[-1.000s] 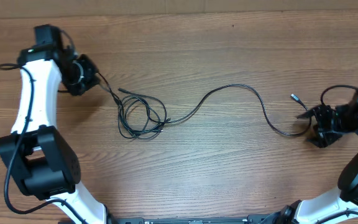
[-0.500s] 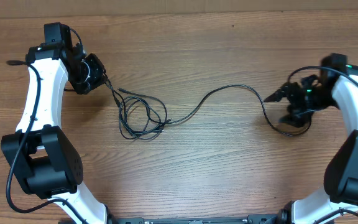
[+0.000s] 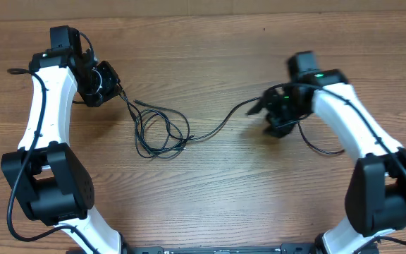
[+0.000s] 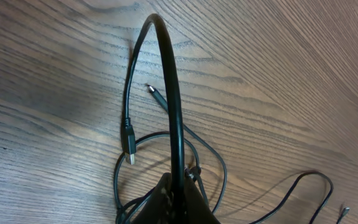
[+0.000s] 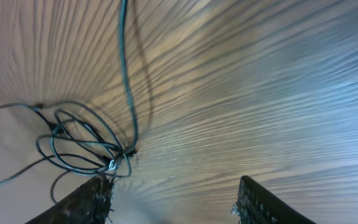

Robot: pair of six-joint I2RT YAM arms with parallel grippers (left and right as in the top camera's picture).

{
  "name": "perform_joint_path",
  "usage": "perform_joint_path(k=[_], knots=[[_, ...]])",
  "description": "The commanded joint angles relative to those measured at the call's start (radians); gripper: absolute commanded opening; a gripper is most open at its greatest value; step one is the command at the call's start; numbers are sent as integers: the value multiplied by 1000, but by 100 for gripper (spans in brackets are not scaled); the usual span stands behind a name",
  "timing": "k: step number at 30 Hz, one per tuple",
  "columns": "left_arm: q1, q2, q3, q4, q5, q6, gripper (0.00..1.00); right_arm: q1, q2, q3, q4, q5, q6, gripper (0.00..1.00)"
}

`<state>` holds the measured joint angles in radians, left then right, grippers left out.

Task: Untangle cables
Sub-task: 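Move the right gripper left toward the cable loops near the left gripper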

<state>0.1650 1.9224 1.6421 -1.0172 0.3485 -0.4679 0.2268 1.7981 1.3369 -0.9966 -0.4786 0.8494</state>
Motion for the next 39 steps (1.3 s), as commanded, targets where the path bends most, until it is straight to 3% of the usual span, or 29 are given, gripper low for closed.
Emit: perform_joint_path(k=[1, 7, 13, 17, 27, 36, 39], knots=[[-2, -13, -5, -2, 7, 19, 4, 72, -21, 10, 32, 98, 182, 63], [-2, -13, -5, -2, 7, 19, 4, 192, -6, 10, 137, 146, 278, 55], [-3, -13, -5, -2, 7, 20, 4, 280, 23, 10, 221, 172, 282, 50], [-3, -13, -5, -3, 7, 20, 4, 324, 44, 10, 232, 222, 347, 50], [-14, -13, -5, -3, 7, 19, 4, 383, 104, 9, 275, 299, 494, 61], [-54, -13, -5, -2, -3, 20, 4, 390, 179, 9, 331, 299, 493, 59], [-69, -13, -5, -2, -20, 19, 4, 390, 201, 9, 333, 299, 493, 54]])
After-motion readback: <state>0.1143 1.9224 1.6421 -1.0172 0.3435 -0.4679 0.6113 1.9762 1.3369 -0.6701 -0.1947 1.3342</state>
